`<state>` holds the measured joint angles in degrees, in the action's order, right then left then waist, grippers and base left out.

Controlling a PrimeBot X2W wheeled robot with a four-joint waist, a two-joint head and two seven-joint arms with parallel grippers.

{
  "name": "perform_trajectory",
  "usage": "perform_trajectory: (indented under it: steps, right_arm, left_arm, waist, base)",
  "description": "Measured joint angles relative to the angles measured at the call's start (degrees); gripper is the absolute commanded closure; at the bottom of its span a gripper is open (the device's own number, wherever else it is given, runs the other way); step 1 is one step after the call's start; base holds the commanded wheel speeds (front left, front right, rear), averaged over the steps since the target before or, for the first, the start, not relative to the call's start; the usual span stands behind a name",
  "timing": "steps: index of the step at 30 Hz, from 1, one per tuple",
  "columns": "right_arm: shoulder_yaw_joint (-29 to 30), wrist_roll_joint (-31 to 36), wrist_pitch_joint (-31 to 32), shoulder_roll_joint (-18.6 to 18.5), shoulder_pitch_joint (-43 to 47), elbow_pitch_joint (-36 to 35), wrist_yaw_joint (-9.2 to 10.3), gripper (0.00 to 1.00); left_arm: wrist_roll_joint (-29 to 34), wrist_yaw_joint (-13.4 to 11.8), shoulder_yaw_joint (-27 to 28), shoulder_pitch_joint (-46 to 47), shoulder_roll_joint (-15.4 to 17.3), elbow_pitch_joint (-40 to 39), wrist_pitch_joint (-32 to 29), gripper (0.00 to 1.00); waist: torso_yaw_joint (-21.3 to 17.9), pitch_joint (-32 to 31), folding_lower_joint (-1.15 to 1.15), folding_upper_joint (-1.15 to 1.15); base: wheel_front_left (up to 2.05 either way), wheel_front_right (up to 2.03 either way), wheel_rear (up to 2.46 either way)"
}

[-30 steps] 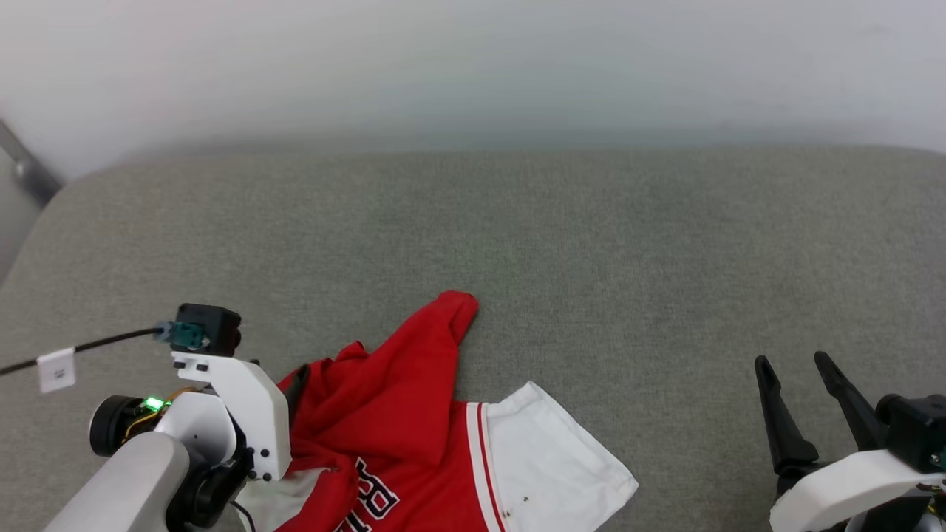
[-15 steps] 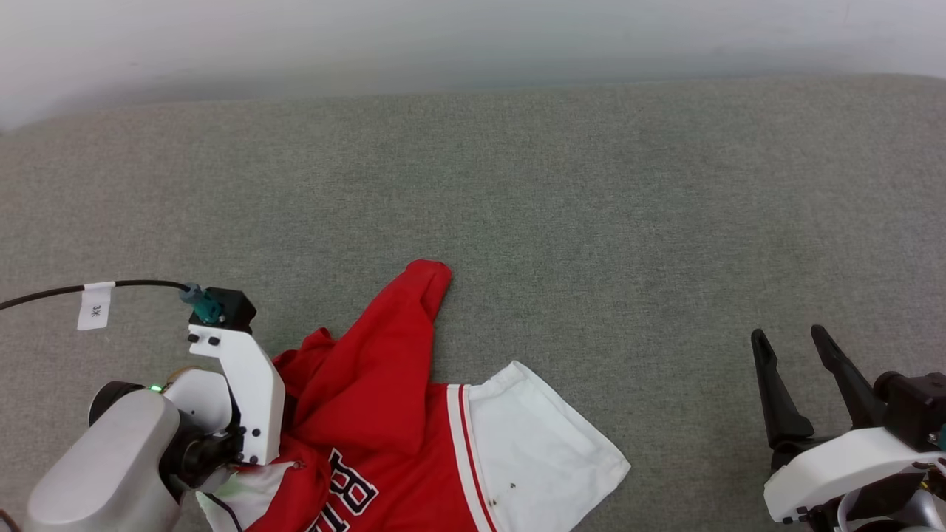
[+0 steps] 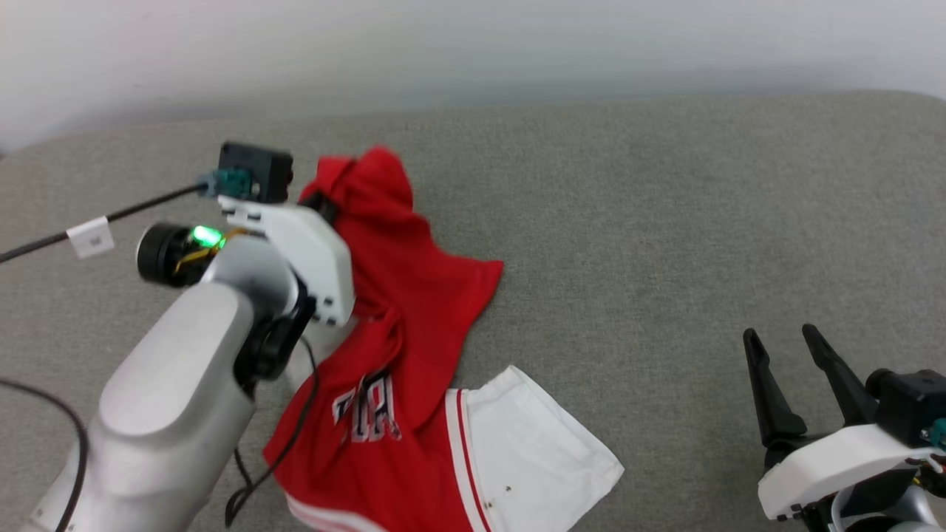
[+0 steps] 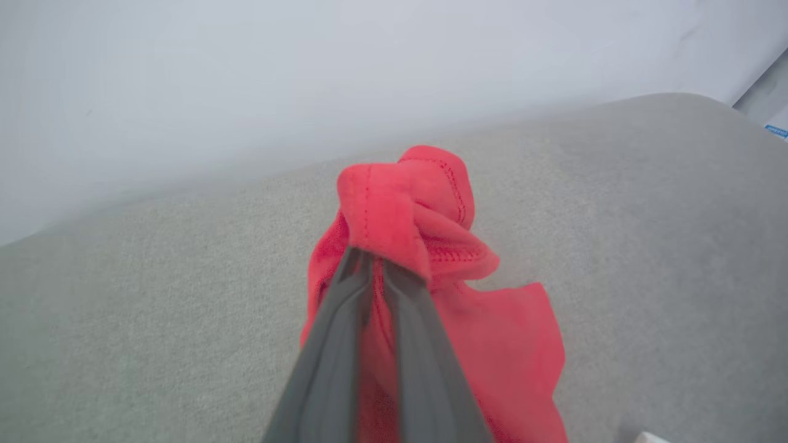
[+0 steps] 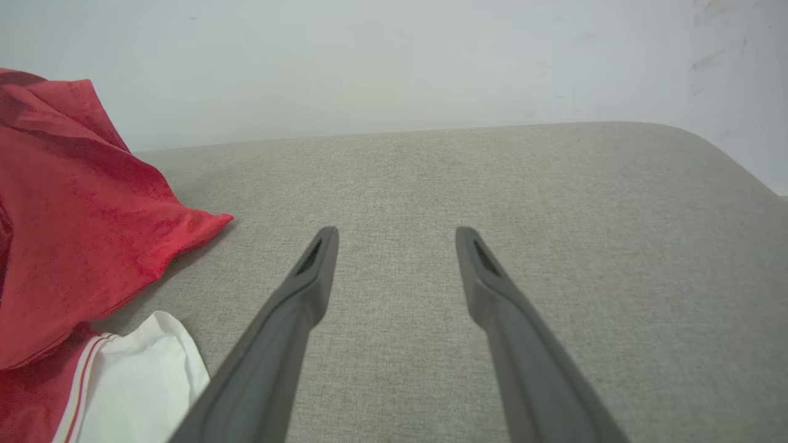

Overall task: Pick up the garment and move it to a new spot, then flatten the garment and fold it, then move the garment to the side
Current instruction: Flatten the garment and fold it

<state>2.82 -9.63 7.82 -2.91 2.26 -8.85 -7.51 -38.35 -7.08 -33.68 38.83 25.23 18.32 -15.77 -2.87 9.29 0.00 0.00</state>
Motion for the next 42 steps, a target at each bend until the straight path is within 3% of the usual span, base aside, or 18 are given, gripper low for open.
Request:
perform_trajectory:
  steps: [7,11,12,13,20,25,35,42]
  right_arm:
    - [-0.2,-0.8,-1.0,0.0,-1.3,0.2,0.00,0.00]
    - [-0.4,-1.3,-1.9,0.0,-1.9,1.1,0.00,0.00]
    - [-0.3,-1.4,-2.4,0.0,-2.0,1.8,0.00,0.00]
    - [0.2,-1.4,-2.8,0.0,-2.0,2.0,0.00,0.00]
    - [0.4,-0.4,-2.7,0.0,-1.9,1.7,0.00,0.00]
    - [0.8,0.2,-1.6,0.0,0.0,1.5,0.00,0.00]
    - [1.9,0.3,0.3,0.0,4.1,0.3,0.00,0.00]
    - [1.7,0.5,1.3,0.0,5.1,-0.2,0.00,0.00]
  left_arm:
    - [2.5,1.7,-2.5,7.2,-7.0,5.2,5.7,1.00]
    - [2.7,4.3,-5.6,7.0,-10.7,11.0,6.5,1.00]
    - [1.8,6.4,-7.3,5.2,-13.0,14.8,7.0,1.00]
    - [1.8,7.6,-8.1,3.7,-14.1,16.8,9.9,0.00]
    - [2.5,8.0,-6.9,1.6,-14.3,14.8,20.6,0.00]
    - [3.0,5.9,-5.4,-2.5,-12.2,9.8,26.2,0.00]
    - [2.4,-3.0,1.1,-17.0,-4.9,-3.8,29.9,0.00]
    - [2.2,-8.9,4.6,-27.3,0.3,-11.4,30.1,0.00]
  waist:
    - [-2.3,3.8,0.00,0.00]
    - [-4.0,5.6,0.00,0.00]
    - [-4.8,6.1,0.00,0.00]
    - [-4.5,5.6,0.00,0.00]
    - [-2.3,2.6,0.00,0.00]
    - [-0.2,-1.3,0.00,0.00]
    - [3.9,-8.7,-0.01,0.00]
    - [5.5,-10.6,-0.02,0.00]
  base:
    - [0.00,0.00,0.00]
    - [0.00,0.00,0.00]
    - [0.00,0.00,0.00]
    - [0.00,0.00,0.00]
    - [0.00,0.00,0.00]
    - [0.00,0.00,0.00]
    - [0.00,0.00,0.00]
    - [0.00,0.00,0.00]
